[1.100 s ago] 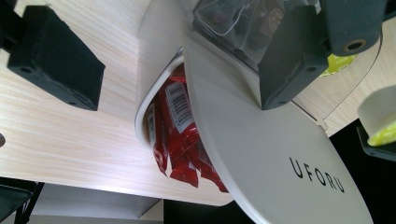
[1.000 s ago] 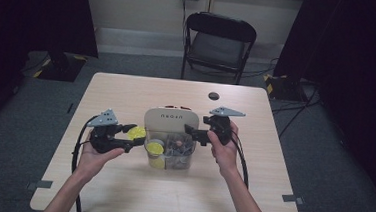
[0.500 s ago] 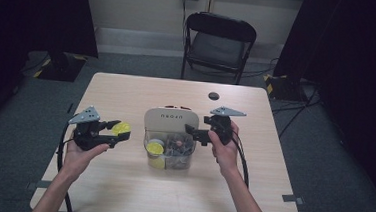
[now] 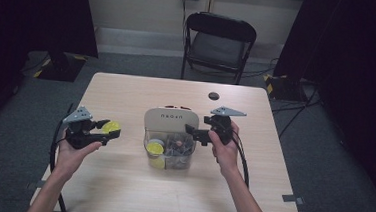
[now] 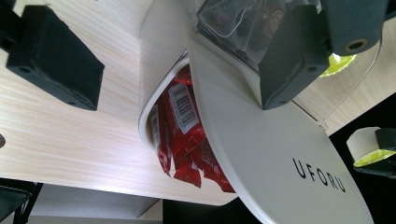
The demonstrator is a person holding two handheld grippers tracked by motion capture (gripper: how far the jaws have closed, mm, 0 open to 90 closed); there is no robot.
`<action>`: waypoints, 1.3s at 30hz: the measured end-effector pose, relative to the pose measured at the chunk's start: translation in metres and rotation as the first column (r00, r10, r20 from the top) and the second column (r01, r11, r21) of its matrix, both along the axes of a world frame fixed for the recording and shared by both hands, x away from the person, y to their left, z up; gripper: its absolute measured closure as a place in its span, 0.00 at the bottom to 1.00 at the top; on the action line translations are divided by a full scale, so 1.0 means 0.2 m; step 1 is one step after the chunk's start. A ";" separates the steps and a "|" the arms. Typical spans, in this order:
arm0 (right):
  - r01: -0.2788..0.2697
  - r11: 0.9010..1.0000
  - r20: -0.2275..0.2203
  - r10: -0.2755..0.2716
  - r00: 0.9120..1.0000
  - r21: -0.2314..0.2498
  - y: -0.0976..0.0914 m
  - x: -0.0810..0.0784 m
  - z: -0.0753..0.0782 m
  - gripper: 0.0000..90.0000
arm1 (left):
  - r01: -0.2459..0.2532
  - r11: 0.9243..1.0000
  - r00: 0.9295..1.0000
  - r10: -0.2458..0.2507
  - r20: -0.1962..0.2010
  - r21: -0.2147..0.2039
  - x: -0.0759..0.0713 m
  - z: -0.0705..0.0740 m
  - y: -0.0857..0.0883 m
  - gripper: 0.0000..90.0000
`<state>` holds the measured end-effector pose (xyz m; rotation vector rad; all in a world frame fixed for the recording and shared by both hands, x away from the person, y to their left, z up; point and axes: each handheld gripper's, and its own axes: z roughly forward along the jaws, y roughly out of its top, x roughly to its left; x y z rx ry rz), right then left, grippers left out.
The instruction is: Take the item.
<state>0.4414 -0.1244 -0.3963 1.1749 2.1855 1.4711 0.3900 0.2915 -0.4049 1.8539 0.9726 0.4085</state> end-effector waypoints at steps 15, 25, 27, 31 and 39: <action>-0.002 1.000 -0.001 0.002 1.000 -0.001 0.01 0.00 0.00 0.15 | -0.019 0.998 0.996 0.024 -0.090 0.056 0.09 -0.17 0.01 0.42; 0.000 1.000 -0.001 0.000 1.000 -0.002 0.01 0.00 0.00 0.15 | -0.020 0.996 0.991 0.030 -0.130 0.084 0.12 -0.30 0.00 0.42; 0.000 1.000 0.000 0.000 1.000 -0.002 0.01 0.00 0.00 0.15 | -0.019 0.996 0.990 0.031 -0.136 0.092 0.14 -0.32 0.00 0.42; 0.000 1.000 -0.002 0.000 1.000 -0.001 0.01 0.00 0.00 0.15 | -0.027 0.995 0.988 0.041 -0.149 0.094 0.16 -0.36 0.00 0.42; -0.003 1.000 -0.004 0.003 1.000 -0.002 0.01 0.00 -0.01 0.15 | -0.033 0.996 0.984 0.047 -0.170 0.084 0.18 -0.40 -0.01 0.42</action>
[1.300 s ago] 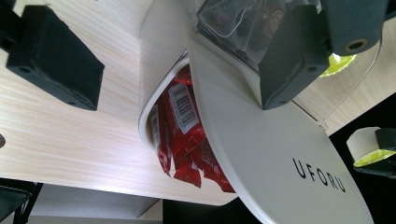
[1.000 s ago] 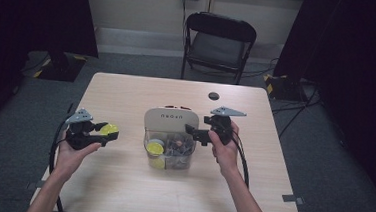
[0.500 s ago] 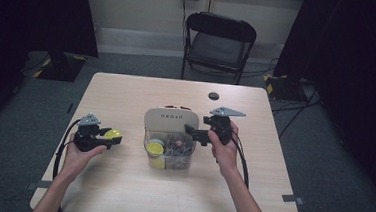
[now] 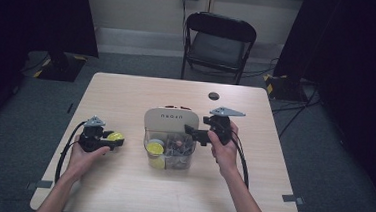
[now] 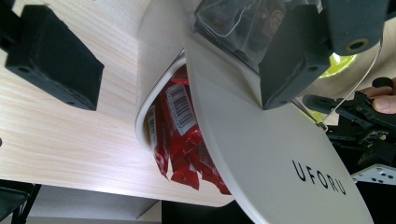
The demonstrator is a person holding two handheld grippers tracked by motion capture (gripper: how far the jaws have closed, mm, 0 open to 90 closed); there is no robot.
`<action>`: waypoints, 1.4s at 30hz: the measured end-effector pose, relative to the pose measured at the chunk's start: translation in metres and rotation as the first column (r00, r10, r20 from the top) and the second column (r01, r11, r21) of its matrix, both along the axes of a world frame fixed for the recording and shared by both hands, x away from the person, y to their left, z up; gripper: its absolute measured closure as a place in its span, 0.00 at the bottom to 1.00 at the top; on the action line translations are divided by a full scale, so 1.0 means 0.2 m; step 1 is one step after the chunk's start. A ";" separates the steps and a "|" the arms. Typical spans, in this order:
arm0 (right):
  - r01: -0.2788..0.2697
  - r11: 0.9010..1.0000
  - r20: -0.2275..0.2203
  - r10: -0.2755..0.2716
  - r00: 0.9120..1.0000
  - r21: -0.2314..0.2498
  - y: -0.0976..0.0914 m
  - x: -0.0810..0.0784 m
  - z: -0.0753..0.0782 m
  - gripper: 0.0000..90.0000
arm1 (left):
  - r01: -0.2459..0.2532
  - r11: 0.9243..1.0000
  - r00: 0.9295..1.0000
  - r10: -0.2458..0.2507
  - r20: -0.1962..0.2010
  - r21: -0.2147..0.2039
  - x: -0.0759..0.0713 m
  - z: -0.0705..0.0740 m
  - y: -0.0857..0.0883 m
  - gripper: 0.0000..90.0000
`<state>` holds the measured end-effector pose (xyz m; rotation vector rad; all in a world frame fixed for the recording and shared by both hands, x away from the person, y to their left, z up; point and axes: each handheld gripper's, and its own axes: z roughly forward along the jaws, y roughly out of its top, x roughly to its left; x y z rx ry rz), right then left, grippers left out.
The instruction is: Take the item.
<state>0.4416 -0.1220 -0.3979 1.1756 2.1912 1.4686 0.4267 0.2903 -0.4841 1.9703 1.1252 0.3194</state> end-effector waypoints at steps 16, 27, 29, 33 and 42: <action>-0.007 1.000 -0.005 0.007 1.000 -0.003 0.01 0.00 -0.01 0.15 | 0.014 1.000 1.000 -0.014 -0.025 0.000 0.00 -0.01 -0.02 0.41; -0.012 1.000 -0.010 0.012 1.000 -0.001 0.01 0.00 -0.01 0.15 | 0.003 1.000 1.000 -0.004 -0.019 -0.023 -0.02 0.02 -0.01 0.27; -0.014 1.000 -0.008 0.014 1.000 -0.002 0.01 0.00 -0.01 0.15 | 0.008 1.000 1.000 -0.009 -0.013 -0.026 -0.03 0.03 -0.01 0.26; -0.019 1.000 -0.013 0.019 1.000 -0.004 0.01 0.00 -0.01 0.16 | 0.006 1.000 1.000 -0.006 -0.002 -0.028 -0.07 0.05 0.01 0.26; -0.026 1.000 -0.018 0.025 1.000 -0.004 0.02 0.01 0.00 0.16 | 0.027 1.000 1.000 -0.027 0.006 0.000 -0.18 0.07 0.04 0.25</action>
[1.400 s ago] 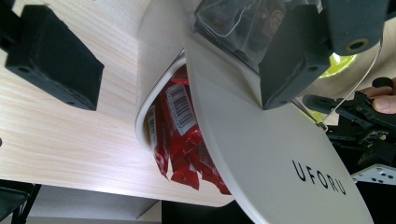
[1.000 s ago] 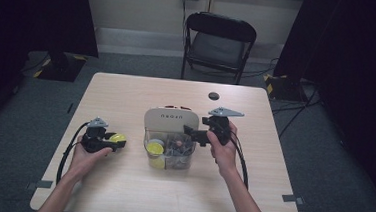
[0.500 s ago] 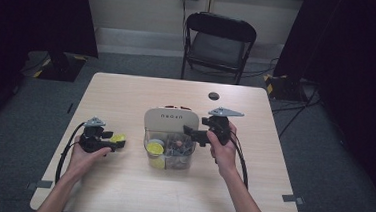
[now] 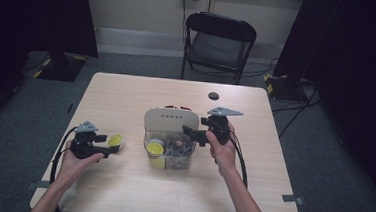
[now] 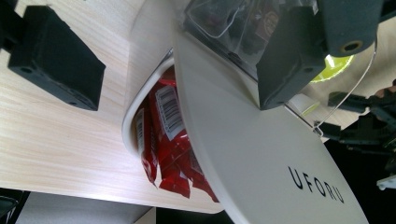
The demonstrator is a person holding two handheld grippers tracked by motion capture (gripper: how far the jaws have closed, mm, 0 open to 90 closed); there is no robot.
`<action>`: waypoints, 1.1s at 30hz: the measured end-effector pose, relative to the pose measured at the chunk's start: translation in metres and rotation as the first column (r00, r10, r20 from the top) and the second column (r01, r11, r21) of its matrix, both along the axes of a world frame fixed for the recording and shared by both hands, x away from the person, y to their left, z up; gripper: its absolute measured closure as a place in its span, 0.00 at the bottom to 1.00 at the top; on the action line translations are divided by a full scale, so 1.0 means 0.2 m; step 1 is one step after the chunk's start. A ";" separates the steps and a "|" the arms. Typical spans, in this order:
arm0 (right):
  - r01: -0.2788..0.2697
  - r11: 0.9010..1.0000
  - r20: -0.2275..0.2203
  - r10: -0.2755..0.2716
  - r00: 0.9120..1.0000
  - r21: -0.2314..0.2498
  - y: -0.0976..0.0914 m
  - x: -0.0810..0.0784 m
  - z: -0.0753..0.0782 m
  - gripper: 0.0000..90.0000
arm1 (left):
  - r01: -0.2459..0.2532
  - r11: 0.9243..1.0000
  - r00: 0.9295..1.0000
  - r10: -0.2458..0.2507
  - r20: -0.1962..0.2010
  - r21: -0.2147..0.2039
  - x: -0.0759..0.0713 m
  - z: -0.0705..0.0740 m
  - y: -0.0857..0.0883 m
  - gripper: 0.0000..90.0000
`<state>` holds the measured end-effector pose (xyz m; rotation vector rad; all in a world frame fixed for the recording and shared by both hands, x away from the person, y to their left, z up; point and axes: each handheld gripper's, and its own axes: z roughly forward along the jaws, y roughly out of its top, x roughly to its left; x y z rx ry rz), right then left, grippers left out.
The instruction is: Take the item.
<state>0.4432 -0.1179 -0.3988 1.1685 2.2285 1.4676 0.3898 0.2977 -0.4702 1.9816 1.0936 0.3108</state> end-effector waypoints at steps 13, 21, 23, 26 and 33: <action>-0.044 0.999 0.038 0.043 0.998 0.001 0.04 -0.01 0.06 0.17 | 0.021 0.996 0.999 -0.018 -0.040 0.092 -0.05 -0.12 -0.02 0.25; -0.053 0.998 0.024 0.052 0.998 0.035 0.05 -0.03 0.12 0.29 | 0.015 0.990 0.998 -0.023 0.053 0.137 -0.07 -0.16 -0.04 0.24; -0.067 0.997 0.023 0.066 0.998 0.042 0.05 -0.05 0.13 0.33 | 0.001 0.989 0.998 -0.011 0.062 0.150 -0.07 -0.16 -0.05 0.24; -0.081 0.996 0.038 0.080 0.996 0.046 0.04 -0.06 0.14 0.42 | -0.007 0.987 0.998 -0.003 0.065 0.158 -0.07 -0.16 -0.06 0.23; -0.080 0.996 0.046 0.078 0.996 0.044 0.04 -0.08 0.15 0.44 | -0.021 0.986 0.998 0.011 0.062 0.163 -0.07 -0.16 -0.06 0.21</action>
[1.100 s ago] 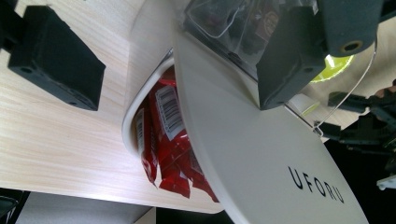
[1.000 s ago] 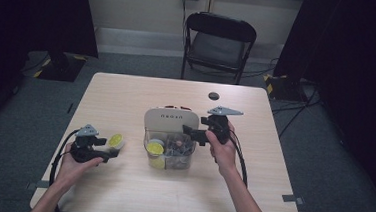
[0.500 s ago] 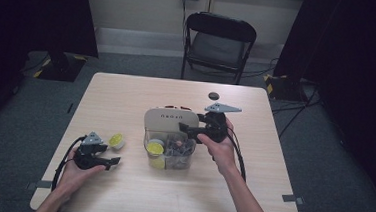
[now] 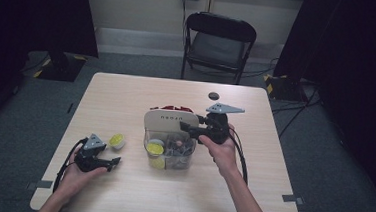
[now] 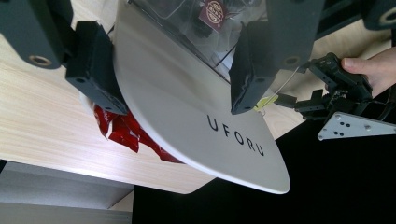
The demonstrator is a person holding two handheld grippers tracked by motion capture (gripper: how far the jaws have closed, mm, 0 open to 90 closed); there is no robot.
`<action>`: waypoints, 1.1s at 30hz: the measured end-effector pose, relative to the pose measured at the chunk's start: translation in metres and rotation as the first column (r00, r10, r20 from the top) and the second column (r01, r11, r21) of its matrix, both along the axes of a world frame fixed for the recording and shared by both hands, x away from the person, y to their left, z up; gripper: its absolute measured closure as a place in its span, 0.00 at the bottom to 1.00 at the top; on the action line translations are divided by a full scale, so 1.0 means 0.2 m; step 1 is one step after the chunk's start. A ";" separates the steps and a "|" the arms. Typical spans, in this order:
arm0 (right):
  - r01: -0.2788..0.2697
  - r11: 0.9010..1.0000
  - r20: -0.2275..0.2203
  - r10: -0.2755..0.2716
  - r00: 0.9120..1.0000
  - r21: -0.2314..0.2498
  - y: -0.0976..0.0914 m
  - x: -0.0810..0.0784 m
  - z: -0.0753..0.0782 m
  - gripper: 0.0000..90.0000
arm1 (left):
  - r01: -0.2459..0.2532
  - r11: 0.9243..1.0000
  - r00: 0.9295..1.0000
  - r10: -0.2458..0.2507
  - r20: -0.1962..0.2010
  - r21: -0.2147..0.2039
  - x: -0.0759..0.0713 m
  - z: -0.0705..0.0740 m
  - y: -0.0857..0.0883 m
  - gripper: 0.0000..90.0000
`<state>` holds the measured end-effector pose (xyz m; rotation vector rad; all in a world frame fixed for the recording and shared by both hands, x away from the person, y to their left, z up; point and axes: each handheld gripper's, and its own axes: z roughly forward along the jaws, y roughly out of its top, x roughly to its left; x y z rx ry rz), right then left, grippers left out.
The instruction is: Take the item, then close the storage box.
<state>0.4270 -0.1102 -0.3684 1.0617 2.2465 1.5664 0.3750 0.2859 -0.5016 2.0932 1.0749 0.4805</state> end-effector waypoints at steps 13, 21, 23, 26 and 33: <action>-0.009 1.000 0.004 0.009 1.000 0.012 -0.02 -0.04 0.00 0.48 | -0.002 1.000 1.000 0.002 -0.002 0.002 0.00 0.00 0.00 0.19; -0.018 1.000 0.001 0.018 1.000 0.019 -0.03 -0.06 0.00 0.48 | -0.001 1.000 1.000 0.001 -0.003 0.002 0.00 0.00 0.00 0.19; -0.025 0.999 0.001 0.025 1.000 0.021 -0.03 -0.06 0.01 0.48 | 0.002 1.000 1.000 -0.002 -0.004 0.005 0.00 0.00 0.00 0.19; -0.028 0.999 -0.005 0.029 1.000 0.032 -0.04 -0.06 0.00 0.48 | -0.001 1.000 1.000 0.001 -0.002 0.003 0.00 0.00 0.00 0.19; -0.033 0.999 0.004 0.033 0.999 0.026 -0.05 -0.09 0.01 0.45 | -0.002 1.000 1.000 0.002 -0.002 0.002 0.00 0.00 0.00 0.19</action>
